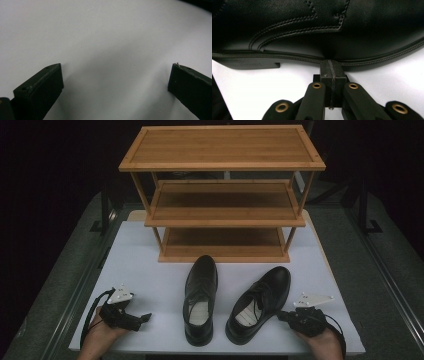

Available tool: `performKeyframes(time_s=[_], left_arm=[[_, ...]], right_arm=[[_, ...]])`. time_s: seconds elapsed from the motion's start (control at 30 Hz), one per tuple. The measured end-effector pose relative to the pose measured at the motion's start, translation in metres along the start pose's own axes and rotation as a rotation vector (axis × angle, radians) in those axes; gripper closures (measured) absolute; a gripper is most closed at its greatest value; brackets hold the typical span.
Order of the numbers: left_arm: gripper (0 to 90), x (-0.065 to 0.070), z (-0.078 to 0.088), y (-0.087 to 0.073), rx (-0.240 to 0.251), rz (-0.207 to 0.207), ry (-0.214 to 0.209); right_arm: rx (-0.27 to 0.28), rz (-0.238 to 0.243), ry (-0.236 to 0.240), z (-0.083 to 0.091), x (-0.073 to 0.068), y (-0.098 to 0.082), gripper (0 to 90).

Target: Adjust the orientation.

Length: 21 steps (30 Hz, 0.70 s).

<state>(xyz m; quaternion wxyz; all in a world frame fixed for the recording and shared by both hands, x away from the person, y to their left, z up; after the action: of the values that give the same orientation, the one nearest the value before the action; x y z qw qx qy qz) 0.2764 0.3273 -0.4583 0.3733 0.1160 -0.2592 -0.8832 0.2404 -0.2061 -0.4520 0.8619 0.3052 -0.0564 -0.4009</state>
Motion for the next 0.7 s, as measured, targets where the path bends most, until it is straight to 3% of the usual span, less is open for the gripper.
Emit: performKeyframes(time_s=[0.7], left_arm=[[0.0, 0.0, 0.0, 0.0, -0.001, 0.0, 0.0]], right_arm=[[-0.003, 0.036, 0.007, -0.017, 0.001, 0.025, 89.9]])
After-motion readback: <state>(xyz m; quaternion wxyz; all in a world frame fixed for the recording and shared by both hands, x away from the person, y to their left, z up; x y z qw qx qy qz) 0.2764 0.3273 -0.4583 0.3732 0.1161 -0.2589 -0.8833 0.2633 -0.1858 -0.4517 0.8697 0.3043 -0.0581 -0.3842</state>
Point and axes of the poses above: each handheld gripper's, and its own axes: z roughly backward along the jaws, y roughly out of its top, x roughly to its right, the point moved 1 cm from there along -z, roughly forward along the jaws, and after that the axes turned 10 degrees about -x, right-handed, at the moved point
